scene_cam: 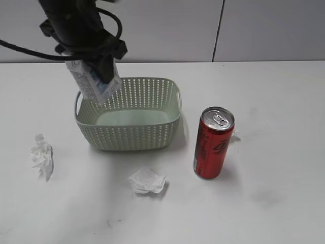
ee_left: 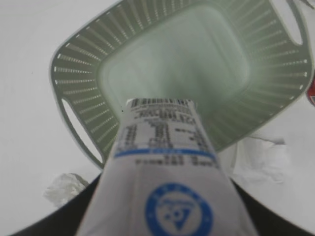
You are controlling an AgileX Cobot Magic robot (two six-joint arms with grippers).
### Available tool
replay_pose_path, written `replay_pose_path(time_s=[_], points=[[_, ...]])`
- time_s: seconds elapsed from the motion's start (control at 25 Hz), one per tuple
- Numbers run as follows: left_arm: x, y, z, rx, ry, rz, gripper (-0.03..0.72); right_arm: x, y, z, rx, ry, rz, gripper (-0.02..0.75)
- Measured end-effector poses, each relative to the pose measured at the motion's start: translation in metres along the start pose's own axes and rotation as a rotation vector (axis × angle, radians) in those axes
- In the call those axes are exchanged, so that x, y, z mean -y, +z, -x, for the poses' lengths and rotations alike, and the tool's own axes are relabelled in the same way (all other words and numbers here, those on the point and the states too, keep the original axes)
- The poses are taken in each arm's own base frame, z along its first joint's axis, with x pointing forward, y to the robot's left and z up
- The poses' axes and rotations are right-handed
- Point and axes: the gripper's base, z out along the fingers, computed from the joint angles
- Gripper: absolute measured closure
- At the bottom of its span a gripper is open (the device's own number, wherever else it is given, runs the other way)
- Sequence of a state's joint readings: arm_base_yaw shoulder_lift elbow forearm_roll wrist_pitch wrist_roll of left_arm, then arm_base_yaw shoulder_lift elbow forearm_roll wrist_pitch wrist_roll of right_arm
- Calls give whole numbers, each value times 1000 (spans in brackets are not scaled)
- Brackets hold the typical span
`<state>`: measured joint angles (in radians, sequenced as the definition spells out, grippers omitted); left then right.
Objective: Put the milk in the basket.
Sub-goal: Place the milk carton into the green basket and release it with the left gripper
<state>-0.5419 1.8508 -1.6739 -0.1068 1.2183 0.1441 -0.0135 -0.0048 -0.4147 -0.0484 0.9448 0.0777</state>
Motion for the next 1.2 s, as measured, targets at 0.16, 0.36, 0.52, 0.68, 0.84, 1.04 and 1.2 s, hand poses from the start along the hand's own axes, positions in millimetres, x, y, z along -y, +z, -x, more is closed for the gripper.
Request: replay_pose_path(time_s=[0.16, 0.36, 0.52, 0.68, 0.84, 1.04, 1.2], points=[[-7, 29, 9, -25, 5, 26, 341, 0, 0, 0, 0, 0, 0, 184], [-12, 65, 19, -9, 4, 38, 341, 0, 0, 0, 0, 0, 0, 184], [-15, 91, 22, -24, 0, 38, 341, 0, 0, 0, 0, 0, 0, 184], [-18, 116, 23, -61, -4, 34, 341, 0, 0, 0, 0, 0, 0, 184], [-20, 136, 23, -81, -7, 33, 341, 0, 0, 0, 0, 0, 0, 184], [-21, 146, 23, -94, -9, 32, 326, 0, 0, 0, 0, 0, 0, 184], [-22, 145, 25, -71, -8, 35, 209, 0, 0, 0, 0, 0, 0, 184]])
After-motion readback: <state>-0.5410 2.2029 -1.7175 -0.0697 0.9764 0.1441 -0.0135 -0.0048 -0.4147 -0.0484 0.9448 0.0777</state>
